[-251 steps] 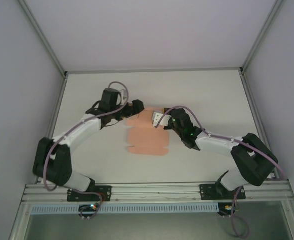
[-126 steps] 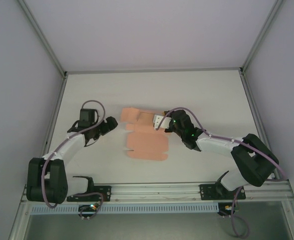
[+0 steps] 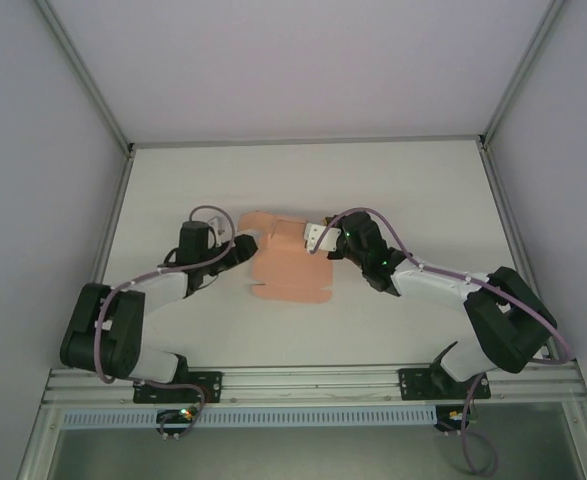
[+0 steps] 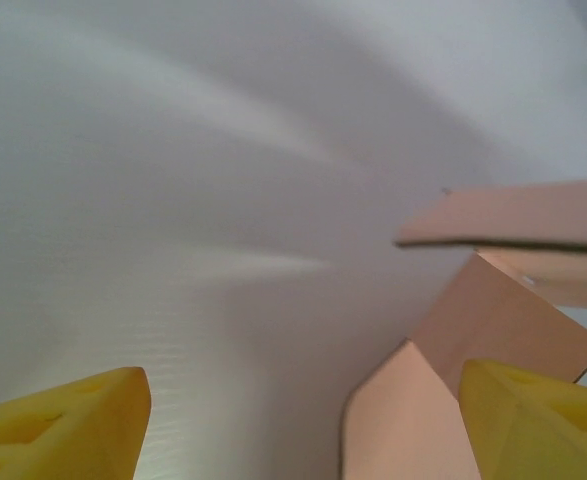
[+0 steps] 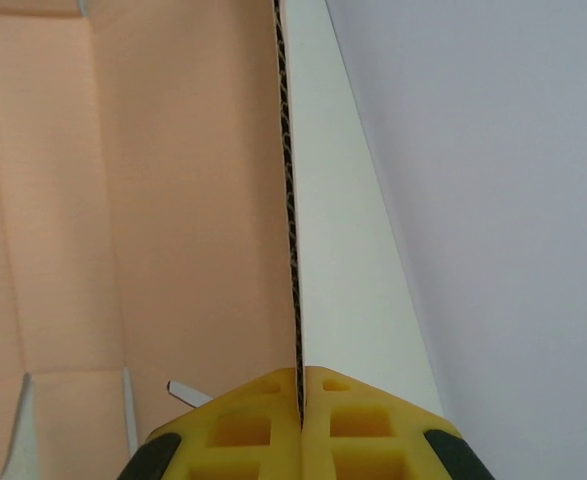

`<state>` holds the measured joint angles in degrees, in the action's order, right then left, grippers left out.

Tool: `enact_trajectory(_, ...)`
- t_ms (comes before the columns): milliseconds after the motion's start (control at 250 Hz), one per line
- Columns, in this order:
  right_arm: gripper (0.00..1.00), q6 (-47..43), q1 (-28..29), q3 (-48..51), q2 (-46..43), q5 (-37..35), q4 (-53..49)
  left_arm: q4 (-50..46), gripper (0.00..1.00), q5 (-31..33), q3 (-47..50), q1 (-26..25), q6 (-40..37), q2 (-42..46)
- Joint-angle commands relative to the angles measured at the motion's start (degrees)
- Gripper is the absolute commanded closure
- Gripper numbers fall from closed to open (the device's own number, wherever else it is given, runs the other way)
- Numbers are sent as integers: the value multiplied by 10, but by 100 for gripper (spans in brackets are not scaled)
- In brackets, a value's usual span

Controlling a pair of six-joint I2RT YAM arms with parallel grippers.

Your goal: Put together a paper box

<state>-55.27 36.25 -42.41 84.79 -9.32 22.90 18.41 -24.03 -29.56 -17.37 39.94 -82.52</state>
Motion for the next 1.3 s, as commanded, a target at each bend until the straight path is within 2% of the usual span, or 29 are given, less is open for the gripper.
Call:
enact_trajectory(0,100,16,0,-24,13,8,-2,127,21,-45,15,-15,22,-30)
enact_trajectory(140,100,30,-1,-27,6,14,-10,176,30,-78,0,-26,32,-85)
enact_trajectory(288,100,49,-7,-27,-9,43,-31,318,42,-116,8,-30,76,-138)
enact_trajectory(427,100,54,-14,-28,-22,86,-64,453,45,-158,7,-32,113,-191)
enact_trajectory(511,100,56,-14,-29,-24,97,-72,497,50,-169,1,-34,128,-212)
enact_trajectory(631,100,56,-15,-32,-23,96,-81,485,62,-163,-1,-35,124,-213)
enact_trajectory(707,100,55,-15,-32,-22,95,-81,463,66,-155,2,-35,109,-200)
enact_trajectory(807,100,57,-16,-33,-22,94,-80,401,84,-145,0,-40,80,-174)
enact_trajectory(843,100,57,-16,-34,-22,93,-80,372,91,-122,-3,-42,66,-164)
enact_trajectory(918,100,58,-16,-35,-21,92,-82,317,100,-101,-9,-50,38,-146)
enact_trajectory(1130,100,58,-17,-35,-23,88,-84,205,100,-48,-21,-62,-19,-100)
enact_trajectory(1194,100,57,-17,-36,-23,86,-84,182,85,-39,-23,-62,-28,-89)
enact_trajectory(1242,100,55,-17,-35,-24,84,-85,170,59,-36,-20,-62,-30,-78)
enact_trajectory(1294,100,53,-18,-33,-24,82,-85,151,54,-29,-17,-62,-38,-59)
